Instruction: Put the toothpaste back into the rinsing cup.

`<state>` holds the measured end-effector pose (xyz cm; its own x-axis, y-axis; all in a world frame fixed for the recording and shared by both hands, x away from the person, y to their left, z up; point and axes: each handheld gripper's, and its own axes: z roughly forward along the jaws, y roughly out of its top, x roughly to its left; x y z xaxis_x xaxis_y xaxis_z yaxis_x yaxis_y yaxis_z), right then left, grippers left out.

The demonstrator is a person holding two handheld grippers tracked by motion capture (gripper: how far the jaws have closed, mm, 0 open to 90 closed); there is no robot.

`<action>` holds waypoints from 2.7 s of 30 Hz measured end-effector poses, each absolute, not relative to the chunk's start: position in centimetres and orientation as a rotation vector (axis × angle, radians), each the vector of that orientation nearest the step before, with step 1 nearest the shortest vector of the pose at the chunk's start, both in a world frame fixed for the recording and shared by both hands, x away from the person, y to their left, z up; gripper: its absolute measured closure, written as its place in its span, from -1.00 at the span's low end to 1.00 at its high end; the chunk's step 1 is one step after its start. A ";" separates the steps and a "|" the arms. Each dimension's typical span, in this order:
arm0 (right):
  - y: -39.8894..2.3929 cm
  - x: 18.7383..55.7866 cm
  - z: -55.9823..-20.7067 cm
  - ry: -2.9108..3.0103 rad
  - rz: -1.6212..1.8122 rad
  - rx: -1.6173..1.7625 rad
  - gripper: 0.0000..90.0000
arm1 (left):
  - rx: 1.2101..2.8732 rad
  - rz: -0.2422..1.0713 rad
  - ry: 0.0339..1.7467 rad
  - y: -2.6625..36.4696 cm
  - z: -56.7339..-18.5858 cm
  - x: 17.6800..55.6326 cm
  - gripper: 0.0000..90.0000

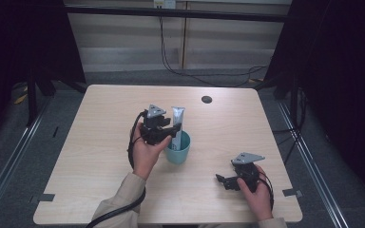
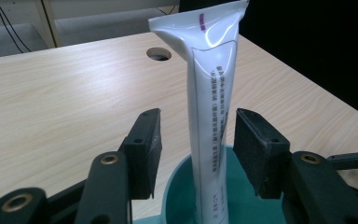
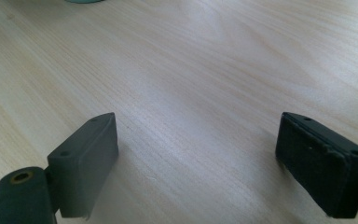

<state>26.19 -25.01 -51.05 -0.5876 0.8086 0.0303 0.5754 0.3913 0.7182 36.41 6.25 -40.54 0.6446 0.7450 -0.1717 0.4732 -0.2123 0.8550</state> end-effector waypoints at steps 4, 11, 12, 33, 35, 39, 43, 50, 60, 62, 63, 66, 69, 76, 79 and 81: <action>-25.0 26.2 -51.1 2.329 1.009 1.207 -0.72 | 1.861 0.338 0.969 6.8 -40.2 36.4 0.10; -25.0 26.2 -51.1 2.329 1.009 1.206 -0.72 | 1.861 0.335 0.949 7.7 -39.5 36.3 0.04; -25.0 26.2 -51.1 2.330 1.009 1.206 -0.72 | 1.854 0.338 0.951 7.8 -39.4 36.3 0.03; -25.0 26.2 -51.1 2.330 1.009 1.206 -0.72 | 1.899 0.274 0.964 9.6 -38.8 36.4 -0.22; -25.0 26.2 -51.1 2.330 1.009 1.206 -0.72 | 1.904 0.275 0.959 9.7 -38.8 36.4 -0.26; -25.0 26.2 -51.1 2.330 1.009 1.207 -0.72 | 1.913 0.255 0.949 9.8 -39.0 36.4 -0.38; -25.0 26.2 -51.1 2.330 1.009 1.206 -0.72 | 1.925 0.225 0.942 10.3 -39.0 36.5 -0.47; -25.0 26.2 -51.1 2.330 1.009 1.206 -0.72 | 1.930 0.207 0.952 11.4 -39.3 36.3 -0.56; -25.0 26.2 -51.0 2.329 1.006 1.205 -0.72 | 1.935 0.207 0.958 12.9 -39.8 36.0 -0.62; -25.0 26.2 -51.1 2.329 1.009 1.205 -0.72 | 1.938 0.200 0.962 13.1 -40.0 36.0 -0.61; -25.0 26.2 -51.0 2.329 1.006 1.206 -0.72 | 1.938 0.205 0.961 13.2 -40.0 35.9 -0.62; -25.0 26.2 -51.1 2.329 1.008 1.206 -0.72 | 1.937 0.204 0.962 13.6 -40.2 35.8 -0.62; -25.0 26.2 -51.1 2.328 1.006 1.206 -0.72 | 1.938 0.203 0.967 13.9 -40.4 35.7 -0.64; -25.0 26.2 -51.0 2.329 1.006 1.205 -0.72 | 1.940 0.214 0.970 14.7 -40.9 35.6 -0.64; -25.0 26.2 -51.0 2.329 1.006 1.206 -0.72 | 1.953 0.213 0.972 15.2 -41.2 35.6 -0.64; -25.0 26.2 -51.0 2.329 1.006 1.206 -0.72 | 1.957 0.219 0.979 15.4 -41.4 35.5 -0.64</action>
<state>26.18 -25.00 -51.05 -0.5867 0.8093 0.0280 0.5753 0.3922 0.7178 35.53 15.44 -41.39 0.6698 0.7095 -0.2192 0.5482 -0.2733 0.7904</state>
